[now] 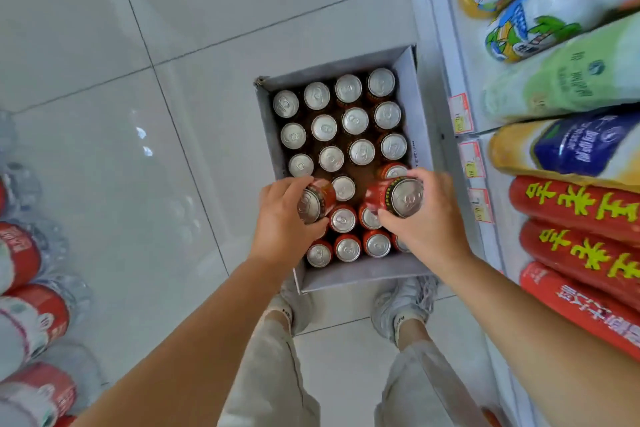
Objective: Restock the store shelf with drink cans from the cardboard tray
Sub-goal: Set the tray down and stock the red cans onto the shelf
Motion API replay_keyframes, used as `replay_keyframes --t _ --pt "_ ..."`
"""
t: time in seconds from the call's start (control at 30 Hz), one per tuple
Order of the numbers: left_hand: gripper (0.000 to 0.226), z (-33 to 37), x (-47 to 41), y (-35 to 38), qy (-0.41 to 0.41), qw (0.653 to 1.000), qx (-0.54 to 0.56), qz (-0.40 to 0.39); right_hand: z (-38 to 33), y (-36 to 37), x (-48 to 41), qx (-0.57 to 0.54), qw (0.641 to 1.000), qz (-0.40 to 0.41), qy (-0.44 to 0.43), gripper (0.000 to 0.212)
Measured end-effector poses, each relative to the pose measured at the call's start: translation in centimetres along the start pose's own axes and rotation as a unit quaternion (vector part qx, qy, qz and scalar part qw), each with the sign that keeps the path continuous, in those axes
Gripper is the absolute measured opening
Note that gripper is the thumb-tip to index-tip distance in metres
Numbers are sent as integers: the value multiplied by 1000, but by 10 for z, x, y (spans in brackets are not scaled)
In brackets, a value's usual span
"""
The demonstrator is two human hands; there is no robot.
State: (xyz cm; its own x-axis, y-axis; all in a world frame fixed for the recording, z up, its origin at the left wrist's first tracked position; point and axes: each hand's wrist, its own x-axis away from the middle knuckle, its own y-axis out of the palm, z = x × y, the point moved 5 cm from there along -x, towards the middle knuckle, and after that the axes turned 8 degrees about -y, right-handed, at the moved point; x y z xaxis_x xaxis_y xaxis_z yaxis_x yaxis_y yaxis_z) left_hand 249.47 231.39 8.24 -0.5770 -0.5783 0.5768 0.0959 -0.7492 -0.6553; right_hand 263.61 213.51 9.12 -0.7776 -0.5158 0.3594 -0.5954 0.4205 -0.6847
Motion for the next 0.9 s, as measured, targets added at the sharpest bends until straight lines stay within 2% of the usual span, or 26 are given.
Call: replay_keyframes --t 0.1,0.23,0.37,0.5,0.63,0.7,0.9 --pt "69 59 43 -71 26 999 18 -29 -66 -72 36 -61 997 31 19 64" --pt "65 154 113 -177 111 993 -11 -46 -165 -180 92 -82 994 77 2 68" --pt "66 252 199 -279 217 975 -13 -50 -264 -295 162 -98 976 187 -46 68" --pt "64 334 286 -356 314 949 -6 -12 -333 -389 245 -142 941 301 -57 65" --pt "74 400 354 -397 385 922 17 -27 -367 -454 323 -195 893 403 -54 66" --pt "70 432 385 -405 425 903 34 -49 -376 -480 357 -225 870 436 -48 64" --pt "63 511 466 -396 521 840 85 -127 -367 -554 435 -194 813 547 -43 64"
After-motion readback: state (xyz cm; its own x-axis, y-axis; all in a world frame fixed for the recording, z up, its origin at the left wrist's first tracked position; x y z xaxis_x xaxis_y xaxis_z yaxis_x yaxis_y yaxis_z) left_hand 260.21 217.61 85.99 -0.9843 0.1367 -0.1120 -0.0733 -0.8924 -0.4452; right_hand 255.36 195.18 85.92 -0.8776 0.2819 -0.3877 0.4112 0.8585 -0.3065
